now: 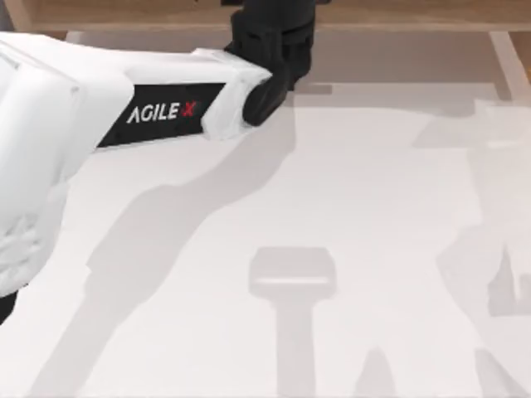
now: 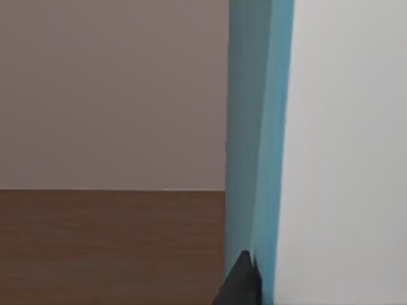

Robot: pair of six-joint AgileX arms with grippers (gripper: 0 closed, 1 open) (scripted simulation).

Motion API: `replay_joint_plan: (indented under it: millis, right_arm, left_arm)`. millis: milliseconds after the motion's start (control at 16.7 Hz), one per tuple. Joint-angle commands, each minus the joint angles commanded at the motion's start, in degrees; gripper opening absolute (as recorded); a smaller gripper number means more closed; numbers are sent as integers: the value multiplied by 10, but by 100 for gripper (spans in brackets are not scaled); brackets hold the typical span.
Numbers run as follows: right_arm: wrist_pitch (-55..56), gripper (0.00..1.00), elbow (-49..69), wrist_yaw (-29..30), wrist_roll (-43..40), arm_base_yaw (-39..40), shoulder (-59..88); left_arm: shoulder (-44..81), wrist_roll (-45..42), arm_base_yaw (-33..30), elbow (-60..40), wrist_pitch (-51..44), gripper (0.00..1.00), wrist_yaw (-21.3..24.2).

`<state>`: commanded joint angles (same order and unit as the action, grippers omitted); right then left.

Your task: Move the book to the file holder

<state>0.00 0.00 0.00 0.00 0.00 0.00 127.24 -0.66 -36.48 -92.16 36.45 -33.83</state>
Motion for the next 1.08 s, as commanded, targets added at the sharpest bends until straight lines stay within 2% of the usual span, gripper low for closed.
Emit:
replay_joint_plan:
  millis: [300, 480, 720, 1080]
  right_arm:
    - [0, 100, 0, 0, 0, 0, 0]
    - [0, 100, 0, 0, 0, 0, 0]
    - [0, 100, 0, 0, 0, 0, 0]
    - [0, 100, 0, 0, 0, 0, 0]
  left_arm:
    - [-2, -11, 1, 4, -2, 0, 8]
    - [-24, -59, 6, 19, -20, 0, 47]
    - [-84, -156, 9, 70, -58, 0, 138]
    - [-227, -315, 13, 200, -116, 0, 319]
